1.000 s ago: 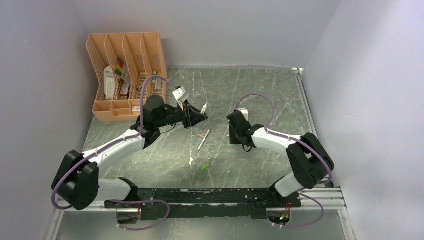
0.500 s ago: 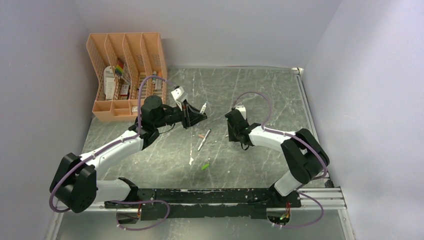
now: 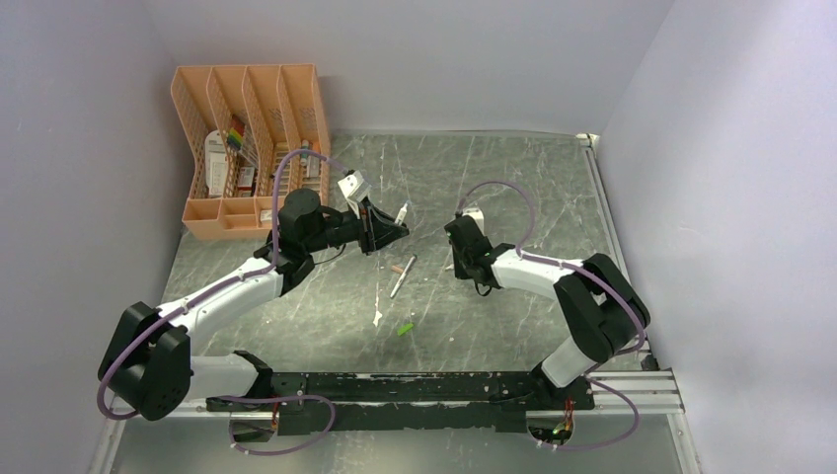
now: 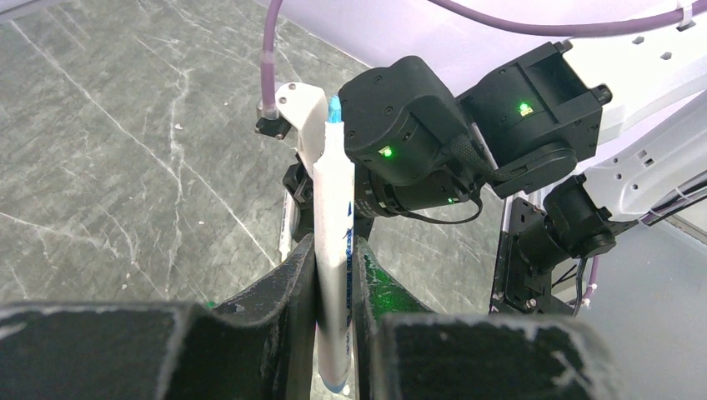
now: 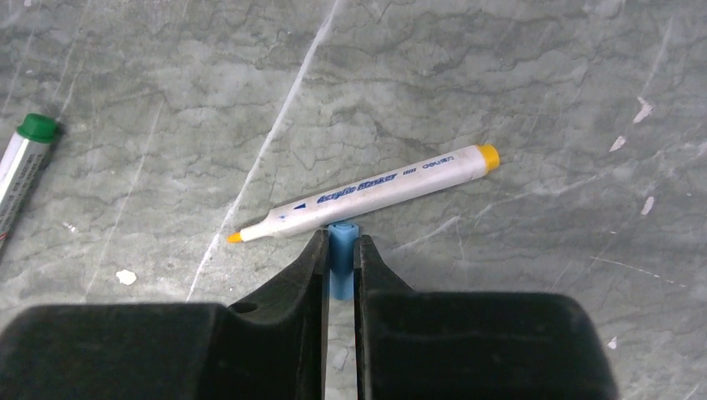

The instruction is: Insert the pens into the pen caps

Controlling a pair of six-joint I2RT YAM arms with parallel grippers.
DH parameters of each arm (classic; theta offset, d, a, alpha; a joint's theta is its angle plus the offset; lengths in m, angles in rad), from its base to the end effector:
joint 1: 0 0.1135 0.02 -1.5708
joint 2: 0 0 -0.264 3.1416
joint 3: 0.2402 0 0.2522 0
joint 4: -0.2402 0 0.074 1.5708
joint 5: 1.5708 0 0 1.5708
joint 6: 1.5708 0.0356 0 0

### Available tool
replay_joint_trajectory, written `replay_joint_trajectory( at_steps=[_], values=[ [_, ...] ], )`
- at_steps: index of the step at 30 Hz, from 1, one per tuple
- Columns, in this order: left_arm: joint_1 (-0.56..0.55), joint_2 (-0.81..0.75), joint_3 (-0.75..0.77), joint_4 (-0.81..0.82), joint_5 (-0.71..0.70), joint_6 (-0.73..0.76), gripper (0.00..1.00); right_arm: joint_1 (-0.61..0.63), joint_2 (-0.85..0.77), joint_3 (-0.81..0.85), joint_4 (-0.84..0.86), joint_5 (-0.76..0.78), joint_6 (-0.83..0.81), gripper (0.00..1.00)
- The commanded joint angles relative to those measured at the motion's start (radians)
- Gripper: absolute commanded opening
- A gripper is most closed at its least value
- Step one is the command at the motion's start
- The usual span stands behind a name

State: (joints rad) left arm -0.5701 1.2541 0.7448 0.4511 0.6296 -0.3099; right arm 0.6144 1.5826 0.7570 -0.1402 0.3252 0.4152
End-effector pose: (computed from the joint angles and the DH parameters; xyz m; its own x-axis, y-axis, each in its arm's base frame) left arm 0.2274 -0.1707 0.2913 -0.3306 -0.0809 -0.9403 0.8718 0.3554 -0.3371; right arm 0.2473 0.1605 0.1495 -0.7754 -0.0793 -0.6264 -0.0929 0.9956 -0.0110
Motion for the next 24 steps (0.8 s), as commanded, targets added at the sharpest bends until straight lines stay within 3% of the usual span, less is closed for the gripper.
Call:
replay_joint_trajectory(
  at_steps=[1,6,11,18,24],
  values=[
    [0.007,-0.007,-0.004,0.013,-0.003,0.004,0.07,-0.003,-0.043,-0.026,-0.033,-0.036,0.041,0.00],
    [0.006,0.025,-0.038,0.123,0.017,-0.125,0.07,-0.004,-0.180,0.018,-0.091,-0.064,0.067,0.00],
    [-0.012,0.090,-0.139,0.449,0.001,-0.338,0.07,-0.004,-0.295,0.089,-0.071,-0.087,0.087,0.00],
    [-0.080,0.117,-0.185,0.647,-0.027,-0.432,0.07,-0.017,-0.446,0.115,0.172,-0.219,0.159,0.00],
    [-0.098,0.165,-0.179,0.733,-0.001,-0.471,0.07,-0.018,-0.482,0.138,0.325,-0.359,0.173,0.00]
  ],
)
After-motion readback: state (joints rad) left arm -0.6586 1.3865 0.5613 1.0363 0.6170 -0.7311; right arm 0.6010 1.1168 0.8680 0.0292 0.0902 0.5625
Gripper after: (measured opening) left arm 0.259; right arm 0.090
